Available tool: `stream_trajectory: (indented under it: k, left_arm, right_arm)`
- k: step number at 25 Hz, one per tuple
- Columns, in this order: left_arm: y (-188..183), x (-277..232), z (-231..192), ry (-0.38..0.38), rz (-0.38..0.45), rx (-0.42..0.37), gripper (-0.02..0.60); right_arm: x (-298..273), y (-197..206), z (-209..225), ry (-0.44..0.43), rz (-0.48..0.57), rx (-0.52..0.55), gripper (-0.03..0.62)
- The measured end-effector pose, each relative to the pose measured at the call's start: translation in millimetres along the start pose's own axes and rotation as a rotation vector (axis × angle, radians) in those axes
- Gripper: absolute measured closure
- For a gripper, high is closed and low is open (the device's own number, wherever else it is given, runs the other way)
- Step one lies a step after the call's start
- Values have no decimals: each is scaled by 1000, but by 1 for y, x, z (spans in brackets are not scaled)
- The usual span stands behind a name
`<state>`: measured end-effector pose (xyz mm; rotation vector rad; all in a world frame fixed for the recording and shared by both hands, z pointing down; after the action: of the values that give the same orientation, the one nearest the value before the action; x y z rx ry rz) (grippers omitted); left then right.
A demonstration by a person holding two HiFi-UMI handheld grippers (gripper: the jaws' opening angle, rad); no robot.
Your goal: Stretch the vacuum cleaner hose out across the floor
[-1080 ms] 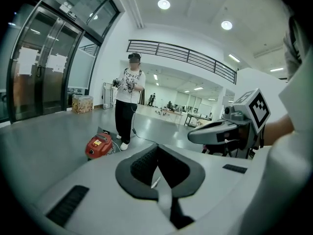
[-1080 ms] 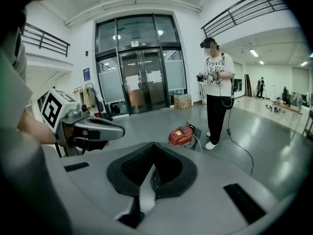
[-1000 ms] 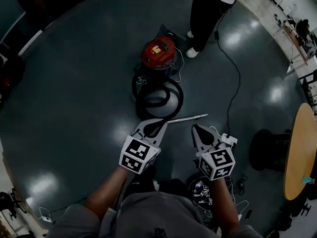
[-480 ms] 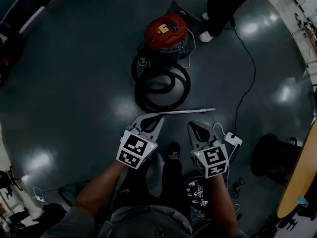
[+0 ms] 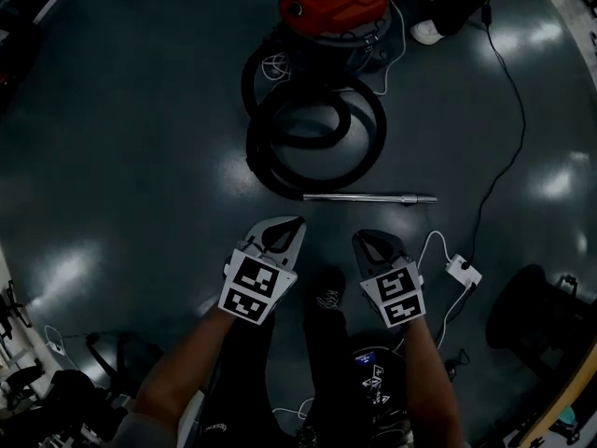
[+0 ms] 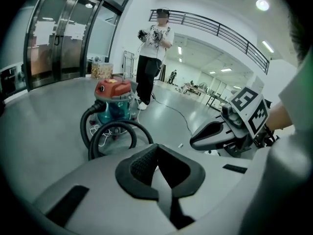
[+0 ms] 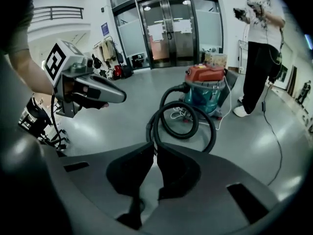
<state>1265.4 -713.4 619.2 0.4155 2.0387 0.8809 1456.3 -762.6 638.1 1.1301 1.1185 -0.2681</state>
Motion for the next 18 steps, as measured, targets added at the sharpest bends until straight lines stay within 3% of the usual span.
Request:
stream_trajectory:
  k: [3,10,18]
  left_arm:
    - [56,-38,-27,-8,-47,28,574]
    - [152,-102,-86,-19,-107,142,574]
    - [218,-160,-151,-43,-149,162,574]
  right_arm:
    - [-63,43,-3,-26,-47,53,581]
    - [-195,117,1,-101,-127,125,428]
    - [-313,159,15,-107,-206,411,417]
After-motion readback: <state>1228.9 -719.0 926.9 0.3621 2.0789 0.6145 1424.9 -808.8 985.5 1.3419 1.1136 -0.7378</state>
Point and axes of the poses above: the fingertips, and each gripper's own axes: x backward along the fingers, z to its right, y out of its underside, the point moved 9 cm from there along x, backward along the fingers, and after that the axes turned 11 degrees about y, right-handed, at the moved point
